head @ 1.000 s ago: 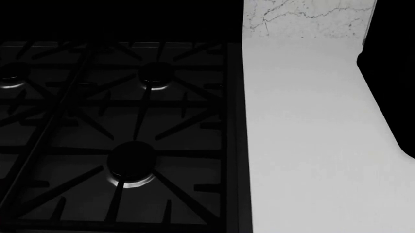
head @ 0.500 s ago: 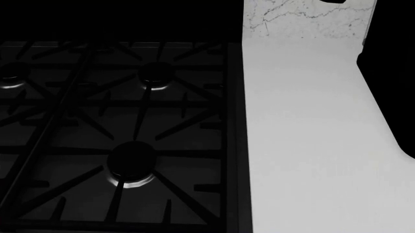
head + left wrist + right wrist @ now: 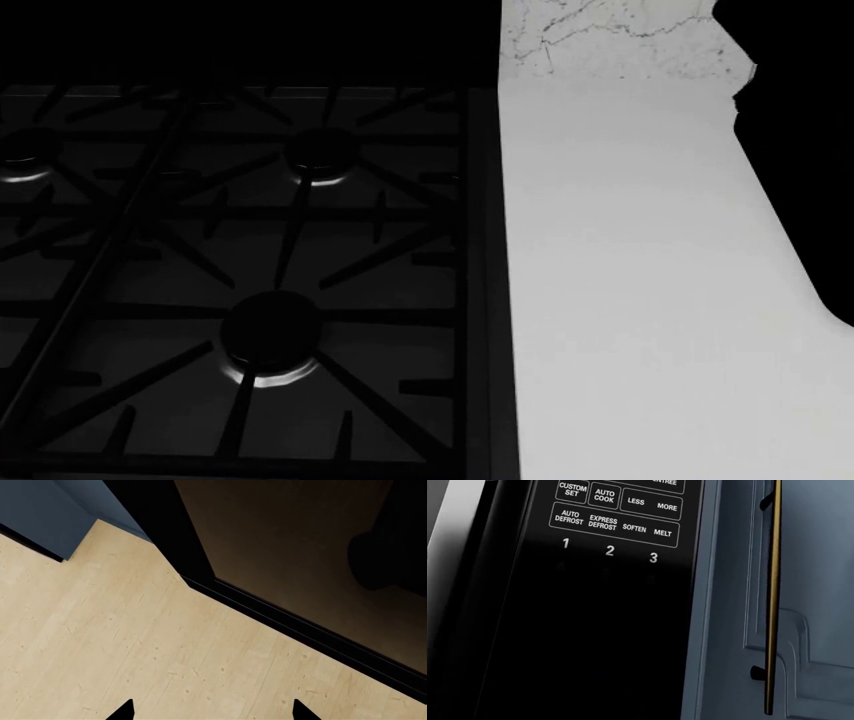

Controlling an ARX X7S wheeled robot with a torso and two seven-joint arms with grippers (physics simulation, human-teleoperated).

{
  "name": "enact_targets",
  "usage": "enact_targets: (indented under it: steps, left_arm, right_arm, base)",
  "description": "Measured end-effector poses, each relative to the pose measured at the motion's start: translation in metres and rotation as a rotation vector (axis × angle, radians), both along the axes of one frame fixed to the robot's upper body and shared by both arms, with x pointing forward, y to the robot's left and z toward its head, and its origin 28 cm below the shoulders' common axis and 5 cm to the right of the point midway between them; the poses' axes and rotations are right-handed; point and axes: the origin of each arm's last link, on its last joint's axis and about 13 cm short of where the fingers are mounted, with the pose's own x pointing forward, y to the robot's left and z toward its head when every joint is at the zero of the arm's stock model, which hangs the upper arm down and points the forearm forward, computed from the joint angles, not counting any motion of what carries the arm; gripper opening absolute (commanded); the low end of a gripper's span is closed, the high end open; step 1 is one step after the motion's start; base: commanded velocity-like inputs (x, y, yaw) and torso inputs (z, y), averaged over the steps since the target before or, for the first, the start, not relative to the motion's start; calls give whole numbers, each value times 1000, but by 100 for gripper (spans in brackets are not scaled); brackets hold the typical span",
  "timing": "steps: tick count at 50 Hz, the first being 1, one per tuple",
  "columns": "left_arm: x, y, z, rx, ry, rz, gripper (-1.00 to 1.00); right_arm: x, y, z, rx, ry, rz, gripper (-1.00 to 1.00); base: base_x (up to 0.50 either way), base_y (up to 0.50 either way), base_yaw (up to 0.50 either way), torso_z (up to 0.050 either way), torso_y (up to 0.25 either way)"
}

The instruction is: Press the stop button on the microwave

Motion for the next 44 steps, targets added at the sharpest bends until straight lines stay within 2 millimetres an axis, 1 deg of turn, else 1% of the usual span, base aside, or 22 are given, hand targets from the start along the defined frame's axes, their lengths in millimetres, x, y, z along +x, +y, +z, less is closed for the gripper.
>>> enact_targets:
  steps: [16,28,44]
  left_arm:
    - [2,0,0,4,-3,-2,100]
    - [0,0,0,4,1,2,100]
    - [-1,0,0,7,4,5,100]
  right_arm:
    - [24,2,-1,-5,22,-11,-100]
    - [29,16,-7,-72,-19,-126,-100]
    - [37,14,-17,-173,-86,-193,-100]
  base:
    - [0,0,0,0,0]
    - [31,4,11,4,0]
    - [28,4,12,6,0]
